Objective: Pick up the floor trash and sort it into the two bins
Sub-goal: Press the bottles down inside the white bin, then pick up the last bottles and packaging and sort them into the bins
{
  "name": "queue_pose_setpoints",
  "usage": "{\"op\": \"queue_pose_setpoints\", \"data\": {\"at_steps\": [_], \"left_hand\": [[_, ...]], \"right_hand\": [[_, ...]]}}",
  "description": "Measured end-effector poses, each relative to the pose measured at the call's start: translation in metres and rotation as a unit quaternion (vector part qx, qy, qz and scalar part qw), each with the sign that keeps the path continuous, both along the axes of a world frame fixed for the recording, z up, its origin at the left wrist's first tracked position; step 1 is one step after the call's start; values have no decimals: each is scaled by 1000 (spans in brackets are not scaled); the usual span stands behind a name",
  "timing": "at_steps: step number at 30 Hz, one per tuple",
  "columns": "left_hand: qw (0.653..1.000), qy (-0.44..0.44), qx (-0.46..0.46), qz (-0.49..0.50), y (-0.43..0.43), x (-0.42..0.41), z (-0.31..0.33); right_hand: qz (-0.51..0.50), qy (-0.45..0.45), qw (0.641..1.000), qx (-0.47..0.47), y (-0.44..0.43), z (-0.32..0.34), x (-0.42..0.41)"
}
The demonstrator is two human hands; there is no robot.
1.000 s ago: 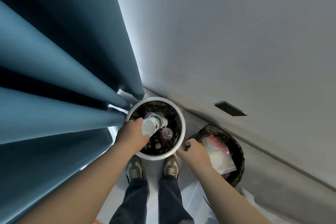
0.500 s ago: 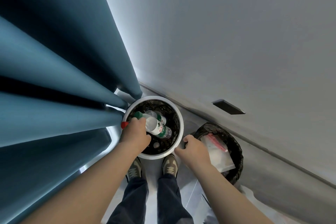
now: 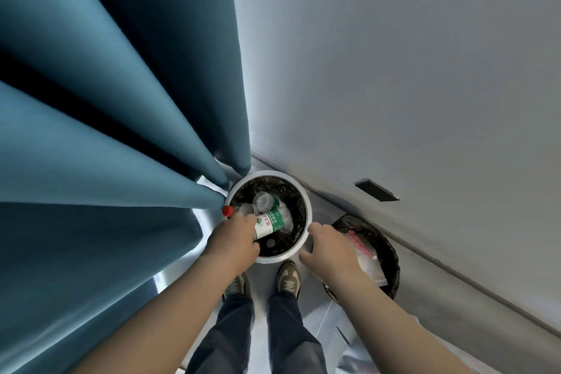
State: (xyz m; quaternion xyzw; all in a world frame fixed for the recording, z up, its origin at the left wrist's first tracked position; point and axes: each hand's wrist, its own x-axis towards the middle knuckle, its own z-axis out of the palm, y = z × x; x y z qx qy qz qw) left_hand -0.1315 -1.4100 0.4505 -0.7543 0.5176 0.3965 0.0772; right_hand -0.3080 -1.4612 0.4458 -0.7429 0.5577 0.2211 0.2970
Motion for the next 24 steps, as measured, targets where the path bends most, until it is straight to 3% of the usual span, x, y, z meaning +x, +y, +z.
{"op": "queue_pose_setpoints", "data": {"at_steps": [11, 16, 24], "left_hand": [[998, -22, -62, 13, 25, 8, 121], [996, -41, -74, 10, 47, 6, 173], [989, -66, -70, 108, 104, -15, 234]], "right_hand": [[80, -32, 995, -59, 6, 124, 18], [172, -44, 981, -74, 17, 181, 24], [336, -92, 935, -65, 36, 243, 30]]}}
